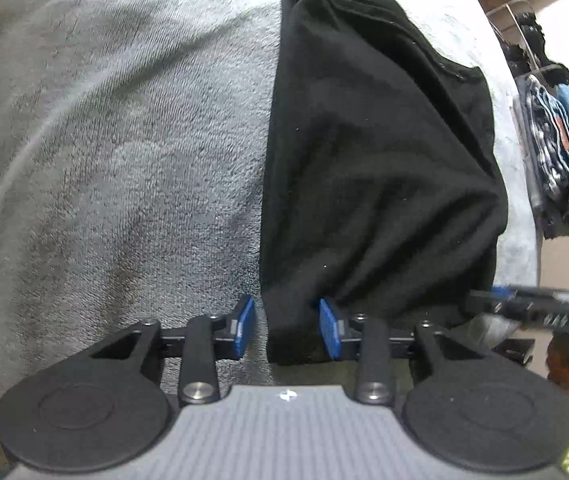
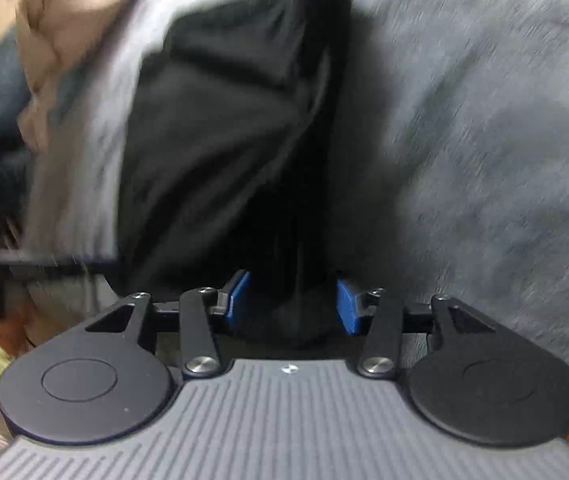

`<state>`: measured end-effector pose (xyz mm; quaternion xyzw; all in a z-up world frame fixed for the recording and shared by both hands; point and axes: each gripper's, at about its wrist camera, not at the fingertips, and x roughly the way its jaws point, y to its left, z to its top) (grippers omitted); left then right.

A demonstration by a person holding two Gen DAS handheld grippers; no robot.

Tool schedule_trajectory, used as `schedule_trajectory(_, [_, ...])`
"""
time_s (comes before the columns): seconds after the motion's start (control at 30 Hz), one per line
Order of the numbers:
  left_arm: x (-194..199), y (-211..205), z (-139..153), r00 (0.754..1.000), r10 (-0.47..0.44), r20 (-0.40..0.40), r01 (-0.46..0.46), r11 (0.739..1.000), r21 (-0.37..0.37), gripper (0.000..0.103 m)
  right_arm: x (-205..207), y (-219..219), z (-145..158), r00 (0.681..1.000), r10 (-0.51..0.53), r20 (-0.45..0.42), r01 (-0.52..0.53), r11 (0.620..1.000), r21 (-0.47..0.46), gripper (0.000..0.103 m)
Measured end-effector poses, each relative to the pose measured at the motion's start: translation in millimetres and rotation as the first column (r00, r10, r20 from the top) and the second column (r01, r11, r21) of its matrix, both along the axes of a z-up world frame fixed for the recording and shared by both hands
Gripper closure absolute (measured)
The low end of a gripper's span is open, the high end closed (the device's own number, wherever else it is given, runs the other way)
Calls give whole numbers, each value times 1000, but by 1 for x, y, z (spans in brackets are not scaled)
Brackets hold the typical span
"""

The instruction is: Fold clothes

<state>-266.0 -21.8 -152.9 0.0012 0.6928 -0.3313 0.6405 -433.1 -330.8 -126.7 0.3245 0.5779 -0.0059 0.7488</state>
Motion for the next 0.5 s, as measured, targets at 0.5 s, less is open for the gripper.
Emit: schedule_trajectory(0.5, [0, 9, -6, 997, -71, 36, 69, 997, 40, 91, -5, 13, -13, 997, 56, -56, -57, 998, -16, 94])
